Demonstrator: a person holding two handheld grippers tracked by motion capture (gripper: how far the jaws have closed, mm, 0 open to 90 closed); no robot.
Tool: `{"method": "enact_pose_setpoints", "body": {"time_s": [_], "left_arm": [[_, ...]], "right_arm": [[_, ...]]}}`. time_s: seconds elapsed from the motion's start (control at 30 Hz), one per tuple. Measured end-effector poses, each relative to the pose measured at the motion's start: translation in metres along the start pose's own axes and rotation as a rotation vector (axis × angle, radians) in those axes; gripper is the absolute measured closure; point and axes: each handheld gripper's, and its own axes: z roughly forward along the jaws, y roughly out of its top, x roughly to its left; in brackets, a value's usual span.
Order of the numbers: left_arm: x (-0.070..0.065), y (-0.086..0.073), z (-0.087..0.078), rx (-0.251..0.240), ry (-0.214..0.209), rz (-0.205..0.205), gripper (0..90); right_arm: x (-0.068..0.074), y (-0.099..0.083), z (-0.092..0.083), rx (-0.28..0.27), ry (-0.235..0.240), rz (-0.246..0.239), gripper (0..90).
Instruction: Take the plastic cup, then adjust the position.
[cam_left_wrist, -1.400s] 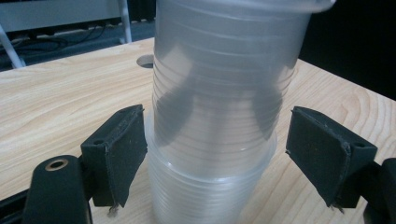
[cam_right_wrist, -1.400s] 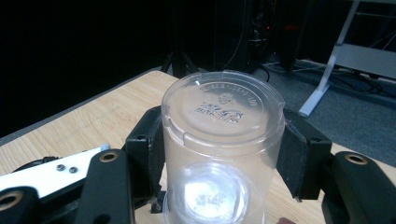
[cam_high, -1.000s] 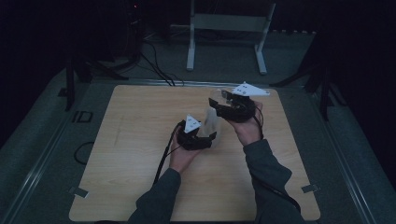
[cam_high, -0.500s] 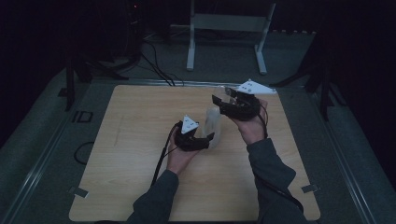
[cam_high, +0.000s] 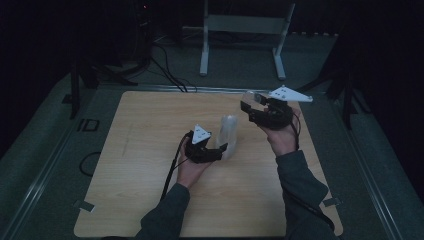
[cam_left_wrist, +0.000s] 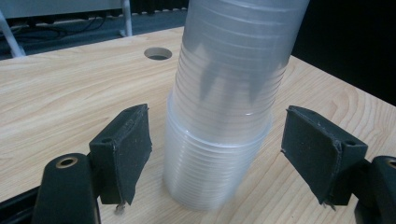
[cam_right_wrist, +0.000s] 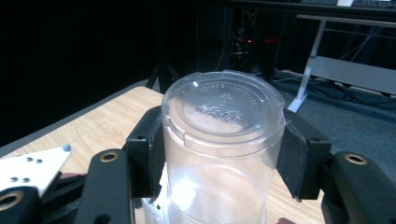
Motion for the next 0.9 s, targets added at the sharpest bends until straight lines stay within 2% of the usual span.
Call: {"method": "enact_pose_setpoints", "body": {"time_s": [0.33,0.4,0.9], "left_arm": [[0.002,-0.002,-0.003,0.004,-0.004,-0.004,23.6],[0.001,-0.004,-0.003,0.010,-0.006,0.001,23.6],[-0.002,-0.001,-0.007,-0.003,-0.013,0.009,23.6]], "right_arm": [[-0.014,-0.010,-0.010,0.017,-0.037,0.008,40.7],[-0.020,-0.016,-0.014,0.023,-0.050,0.021,40.7],[-0.033,-0.037,-0.027,0.034,-0.085,0.053,40.8]]}}
